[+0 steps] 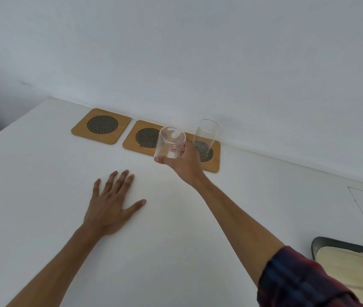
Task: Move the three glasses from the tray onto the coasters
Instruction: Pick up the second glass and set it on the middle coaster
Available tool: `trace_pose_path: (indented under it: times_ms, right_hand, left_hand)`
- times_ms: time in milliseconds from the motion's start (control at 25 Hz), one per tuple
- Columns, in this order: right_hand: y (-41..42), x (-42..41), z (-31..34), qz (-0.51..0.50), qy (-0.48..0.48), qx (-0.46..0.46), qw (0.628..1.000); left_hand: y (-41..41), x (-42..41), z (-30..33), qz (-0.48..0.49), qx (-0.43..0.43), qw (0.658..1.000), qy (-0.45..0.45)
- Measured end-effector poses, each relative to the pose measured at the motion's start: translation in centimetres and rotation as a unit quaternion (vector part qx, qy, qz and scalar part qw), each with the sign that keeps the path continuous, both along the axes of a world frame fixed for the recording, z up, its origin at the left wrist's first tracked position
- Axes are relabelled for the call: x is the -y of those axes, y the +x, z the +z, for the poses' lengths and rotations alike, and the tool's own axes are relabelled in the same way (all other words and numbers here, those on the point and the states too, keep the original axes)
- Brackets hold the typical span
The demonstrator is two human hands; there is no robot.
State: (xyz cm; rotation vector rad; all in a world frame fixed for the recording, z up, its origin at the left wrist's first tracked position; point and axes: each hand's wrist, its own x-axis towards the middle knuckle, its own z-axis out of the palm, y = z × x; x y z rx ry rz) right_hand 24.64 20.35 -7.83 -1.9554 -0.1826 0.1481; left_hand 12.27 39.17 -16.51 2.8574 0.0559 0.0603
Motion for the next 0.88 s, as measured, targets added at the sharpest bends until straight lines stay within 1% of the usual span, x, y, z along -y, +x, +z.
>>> trace_pose_path:
  times_ms: [120, 240, 400, 760, 880]
  right_hand:
    - [2.1, -0.9, 0.4, -0.010, 0.000, 0.009, 1.000]
    - [4.6, -2.3, 0.6, -0.020, -0.023, 0.027, 0.999]
    - [7.3, -4.3, 0.1, -0.020, -0.049, 0.023, 0.998]
    - [9.7, -6.2, -1.6, -0.023, -0.065, 0.037, 0.997]
    - [10.0, -6.5, -1.2, -0.011, -0.082, 0.019, 0.996]
  left_hand:
    - [-0.1, 0.7, 0.6, -0.007, 0.012, 1.000, 0.004]
    - [-0.2, 1.1, 1.0, -0.007, 0.011, 1.000, 0.009]
    - [-0.1, 1.0, 0.9, 0.000, 0.008, 1.000, 0.007]
    - [0.0, 1.0, 0.9, 0.005, 0.006, 1.000, 0.011]
    - [-0.1, 1.1, 0.9, 0.007, 0.006, 1.000, 0.013]
